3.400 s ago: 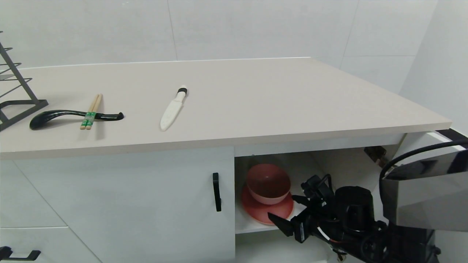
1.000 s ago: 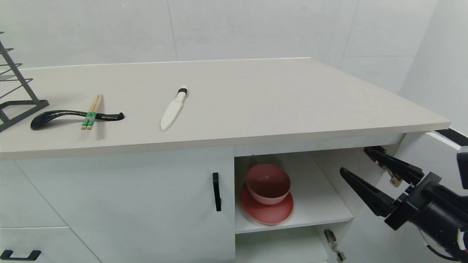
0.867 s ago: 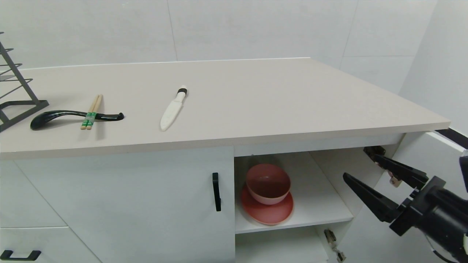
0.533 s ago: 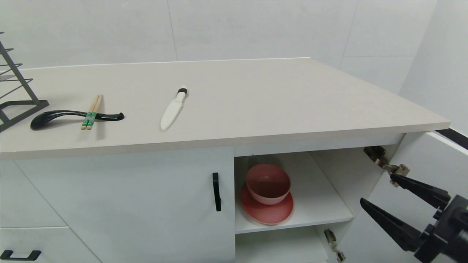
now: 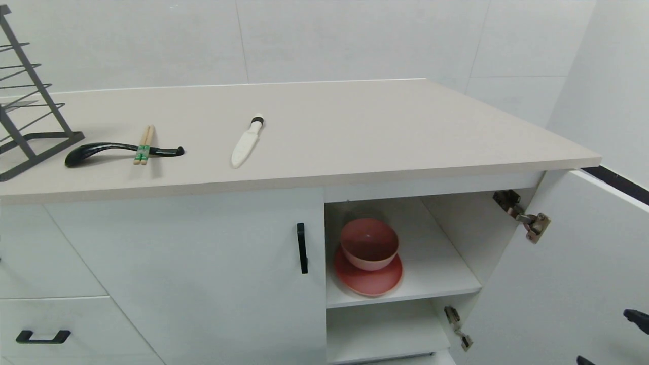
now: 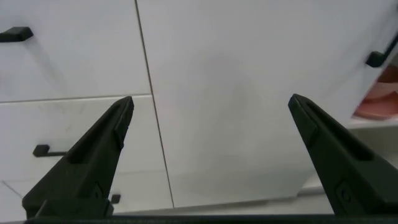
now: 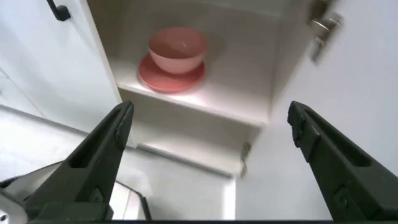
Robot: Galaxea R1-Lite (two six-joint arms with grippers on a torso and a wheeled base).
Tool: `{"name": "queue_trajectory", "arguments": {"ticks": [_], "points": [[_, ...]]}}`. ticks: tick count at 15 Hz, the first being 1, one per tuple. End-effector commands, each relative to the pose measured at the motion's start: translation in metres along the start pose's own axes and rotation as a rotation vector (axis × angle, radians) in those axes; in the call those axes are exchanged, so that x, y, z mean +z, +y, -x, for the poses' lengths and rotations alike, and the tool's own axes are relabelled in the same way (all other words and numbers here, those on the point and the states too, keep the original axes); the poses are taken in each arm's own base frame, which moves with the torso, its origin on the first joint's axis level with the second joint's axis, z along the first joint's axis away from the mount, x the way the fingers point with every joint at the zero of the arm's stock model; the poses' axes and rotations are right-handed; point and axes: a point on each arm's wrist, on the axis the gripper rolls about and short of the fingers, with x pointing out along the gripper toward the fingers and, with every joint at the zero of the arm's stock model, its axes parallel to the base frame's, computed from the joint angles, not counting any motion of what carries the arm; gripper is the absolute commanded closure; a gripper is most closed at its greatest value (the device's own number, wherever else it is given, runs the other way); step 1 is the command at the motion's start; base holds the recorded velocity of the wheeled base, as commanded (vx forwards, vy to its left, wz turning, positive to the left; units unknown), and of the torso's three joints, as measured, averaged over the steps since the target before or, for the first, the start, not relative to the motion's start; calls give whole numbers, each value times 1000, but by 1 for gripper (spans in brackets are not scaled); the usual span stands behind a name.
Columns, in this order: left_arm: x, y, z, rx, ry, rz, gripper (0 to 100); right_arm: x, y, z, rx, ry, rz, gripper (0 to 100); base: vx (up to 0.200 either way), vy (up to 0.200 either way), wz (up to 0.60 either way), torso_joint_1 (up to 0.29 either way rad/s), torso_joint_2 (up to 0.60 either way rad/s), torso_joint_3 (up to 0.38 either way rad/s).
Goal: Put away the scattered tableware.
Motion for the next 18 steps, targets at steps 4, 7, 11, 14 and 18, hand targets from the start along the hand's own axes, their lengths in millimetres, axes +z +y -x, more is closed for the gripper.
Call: {"name": "queue_trajectory", "arguments": {"ticks": [4, 7, 11, 14, 18], "points": [[0, 0, 0, -1, 2, -2, 0, -9, 1, 37, -88, -127, 65, 0, -150, 0, 0, 2, 3, -1], [0, 0, 0, 0, 2, 0, 0, -13, 3, 45, -216, -150, 65, 0, -133, 0, 0, 5, 0, 2], [0, 0, 0, 0, 0, 0, 0, -14, 10, 56, -387, -223, 59, 0, -150, 0, 0, 7, 1, 3], [0, 0, 0, 0, 0, 0, 0, -16, 13, 59, -431, -250, 44, 0, 0, 0, 0, 0, 0, 0], [0, 0, 0, 0, 0, 1, 0, -27, 15, 53, -286, -239, -48, 0, 0, 0, 0, 0, 0, 0]]}}
